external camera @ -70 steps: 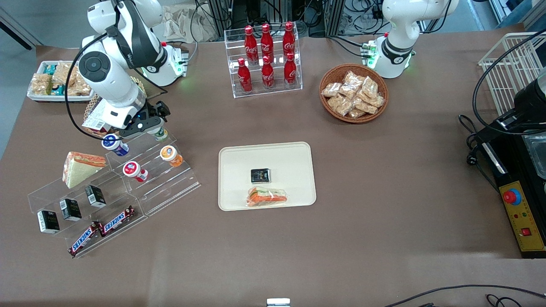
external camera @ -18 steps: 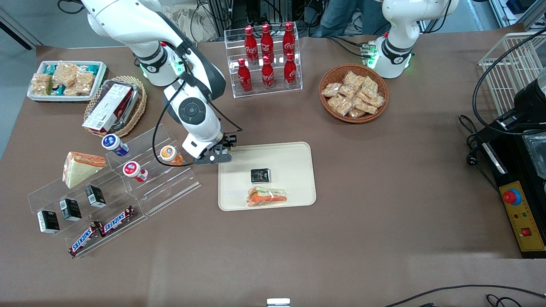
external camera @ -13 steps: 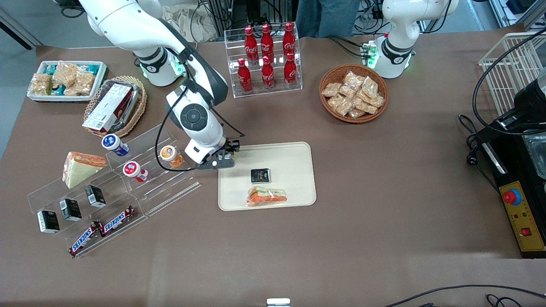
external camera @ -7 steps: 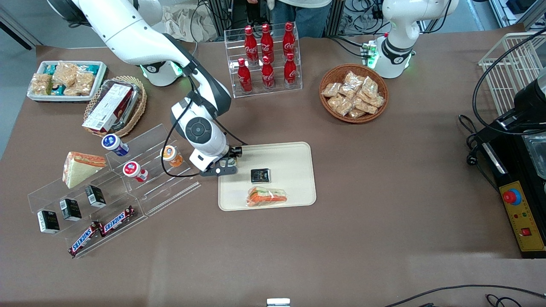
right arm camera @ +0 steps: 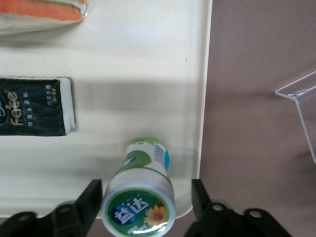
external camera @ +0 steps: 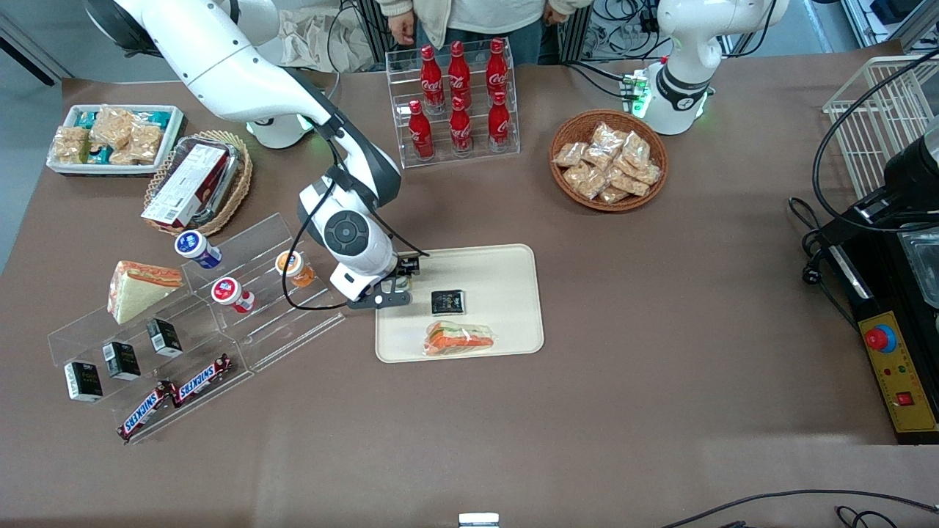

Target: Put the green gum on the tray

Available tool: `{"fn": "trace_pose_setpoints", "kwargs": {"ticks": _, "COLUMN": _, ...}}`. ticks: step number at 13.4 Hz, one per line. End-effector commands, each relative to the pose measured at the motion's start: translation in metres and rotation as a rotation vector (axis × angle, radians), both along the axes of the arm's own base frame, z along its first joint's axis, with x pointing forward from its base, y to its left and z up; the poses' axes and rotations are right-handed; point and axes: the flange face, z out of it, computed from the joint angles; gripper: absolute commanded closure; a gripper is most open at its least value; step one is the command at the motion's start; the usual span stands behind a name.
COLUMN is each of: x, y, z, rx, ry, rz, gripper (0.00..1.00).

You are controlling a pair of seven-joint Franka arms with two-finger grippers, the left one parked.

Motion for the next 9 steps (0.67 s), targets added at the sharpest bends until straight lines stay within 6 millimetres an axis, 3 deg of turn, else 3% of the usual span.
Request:
{"fn": "trace_pose_setpoints", "kwargs": {"ticks": 1, "x": 0.009, "y": 0.001, "z": 0.009, "rx": -0.007, "ry": -0.034, "rz": -0.001, "gripper": 0.0}}
{"fn": "trace_pose_setpoints", "kwargs": {"ticks": 3, "x": 0.025, "y": -0.01, "z": 0.046, "rx": 0.0, "ry": -0.088, "rz": -0.011, "gripper": 0.0}}
{"fn": "trace_pose_setpoints", "kwargs": {"ticks": 5, "x": 0.031, "y": -0.02, "z": 0.099, "rx": -0.008, "ry": -0.109, "rz": -0.002, "gripper": 0.0}}
{"fn": "trace_pose_setpoints", "kwargs": {"ticks": 9, "x": 0.049, "y": -0.077, "z": 0.202, "rx": 0.008, "ry": -0.063, "rz": -0.002, "gripper": 0.0}}
